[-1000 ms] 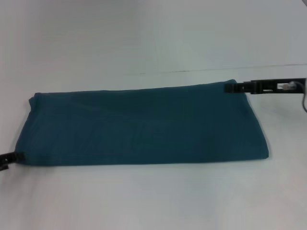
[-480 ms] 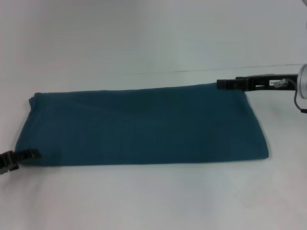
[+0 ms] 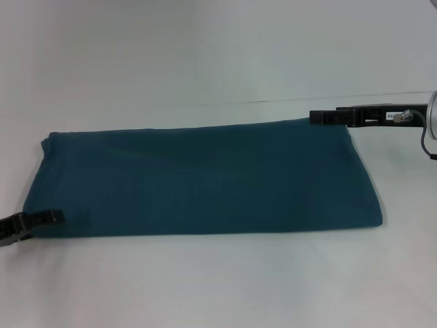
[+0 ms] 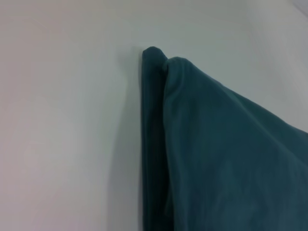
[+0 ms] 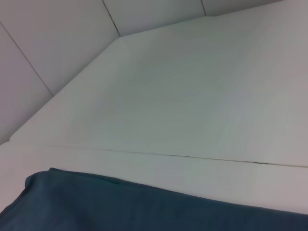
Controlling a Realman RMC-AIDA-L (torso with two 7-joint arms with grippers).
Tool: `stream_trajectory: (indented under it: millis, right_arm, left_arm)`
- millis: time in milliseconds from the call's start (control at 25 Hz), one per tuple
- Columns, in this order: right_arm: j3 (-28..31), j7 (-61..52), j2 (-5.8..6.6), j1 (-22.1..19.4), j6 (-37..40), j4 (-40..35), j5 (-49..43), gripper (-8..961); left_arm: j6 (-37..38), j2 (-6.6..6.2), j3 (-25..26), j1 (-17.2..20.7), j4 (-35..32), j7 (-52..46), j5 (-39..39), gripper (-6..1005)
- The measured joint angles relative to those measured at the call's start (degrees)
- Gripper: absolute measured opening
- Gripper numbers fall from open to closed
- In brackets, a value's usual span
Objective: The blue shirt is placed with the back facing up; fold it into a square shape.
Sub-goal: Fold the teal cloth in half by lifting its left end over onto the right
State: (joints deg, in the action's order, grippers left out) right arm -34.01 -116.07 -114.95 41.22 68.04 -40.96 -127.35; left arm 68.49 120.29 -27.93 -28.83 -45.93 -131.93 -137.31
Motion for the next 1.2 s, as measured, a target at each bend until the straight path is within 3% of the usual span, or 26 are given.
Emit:
stream_trajectory:
  millis: [560, 800, 1200]
  right_arm:
    - [0.13, -0.04, 0.0, 0.08, -0.01, -0.01, 0.09, 834]
    - [0.16, 0.03, 0.0, 0.32, -0.01, 0.0, 0.09, 834]
    - [0.13, 0.05, 0.0, 0.44, 0.02, 0.0, 0.08, 833]
  left_arm:
    - [-2.11, -0.37, -0.01, -1.13, 0.07, 0.0, -0.71, 883]
    - [-2.29, -0.56, -0.01, -1.69, 0.42, 0.0, -2.44, 775]
    - [-2.67, -0.59, -0.02, -2.62, 1.11, -0.06, -3.43, 351]
